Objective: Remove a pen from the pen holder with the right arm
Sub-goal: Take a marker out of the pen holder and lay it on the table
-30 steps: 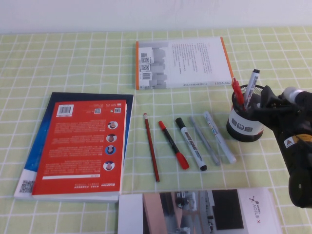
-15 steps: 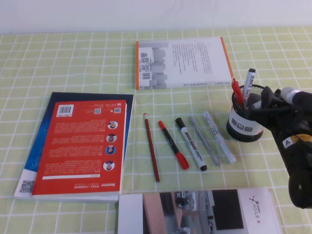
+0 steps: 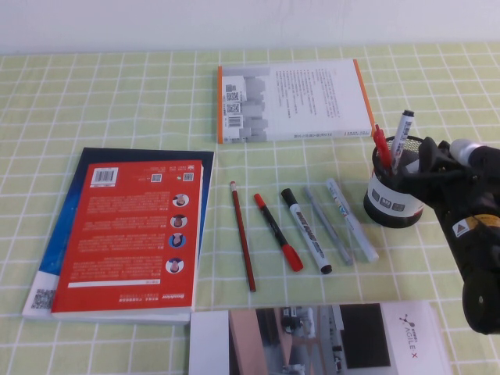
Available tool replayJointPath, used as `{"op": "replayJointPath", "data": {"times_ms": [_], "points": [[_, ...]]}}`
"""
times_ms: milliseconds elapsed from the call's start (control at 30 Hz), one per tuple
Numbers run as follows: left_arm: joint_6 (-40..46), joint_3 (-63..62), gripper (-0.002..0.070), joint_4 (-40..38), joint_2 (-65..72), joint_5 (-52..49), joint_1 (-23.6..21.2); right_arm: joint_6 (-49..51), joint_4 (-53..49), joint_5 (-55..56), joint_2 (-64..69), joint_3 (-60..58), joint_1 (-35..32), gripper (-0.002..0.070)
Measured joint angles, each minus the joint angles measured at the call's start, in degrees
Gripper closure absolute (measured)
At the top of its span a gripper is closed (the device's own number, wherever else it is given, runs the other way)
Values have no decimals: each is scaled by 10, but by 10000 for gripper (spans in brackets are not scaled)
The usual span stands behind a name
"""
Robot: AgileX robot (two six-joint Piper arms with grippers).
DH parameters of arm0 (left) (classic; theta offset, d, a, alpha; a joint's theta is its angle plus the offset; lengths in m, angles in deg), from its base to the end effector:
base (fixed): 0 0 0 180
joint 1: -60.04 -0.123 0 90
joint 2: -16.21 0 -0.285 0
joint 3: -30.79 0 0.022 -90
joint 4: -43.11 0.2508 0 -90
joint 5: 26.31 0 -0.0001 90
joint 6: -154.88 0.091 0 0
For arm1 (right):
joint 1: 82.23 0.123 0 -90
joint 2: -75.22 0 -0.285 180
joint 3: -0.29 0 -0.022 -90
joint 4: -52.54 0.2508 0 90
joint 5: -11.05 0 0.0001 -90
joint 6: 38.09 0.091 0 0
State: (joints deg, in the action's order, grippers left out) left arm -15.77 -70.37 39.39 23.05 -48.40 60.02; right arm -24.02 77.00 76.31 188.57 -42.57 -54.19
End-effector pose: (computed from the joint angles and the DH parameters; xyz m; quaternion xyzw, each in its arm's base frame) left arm 0.0521 -0.0022 0.1700 0.0486 0.8061 0.0206 0.5894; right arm 0.2972 0.1195 0.1594 0.1119 0.7157 0.1762 0.6665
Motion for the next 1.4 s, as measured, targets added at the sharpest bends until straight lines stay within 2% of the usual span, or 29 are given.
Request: {"op": "replayJointPath", "data": {"times_ms": [367, 733, 967, 1200, 1400], "points": [[0, 0, 680, 0, 0, 0, 0, -66, -16, -9, -57, 0, 0, 575], [0, 0, 680, 0, 0, 0, 0, -170, -25, -138, -177, 0, 0, 575], [0, 0, 680, 0, 0, 0, 0, -250, -29, -292, -293, 1, 0, 575], [0, 0, 680, 0, 0, 0, 0, -366, 30, -529, -373, 68, 0, 575], [0, 0, 680, 0, 0, 0, 0, -389, 37, -751, -382, 167, 0, 575]]}}
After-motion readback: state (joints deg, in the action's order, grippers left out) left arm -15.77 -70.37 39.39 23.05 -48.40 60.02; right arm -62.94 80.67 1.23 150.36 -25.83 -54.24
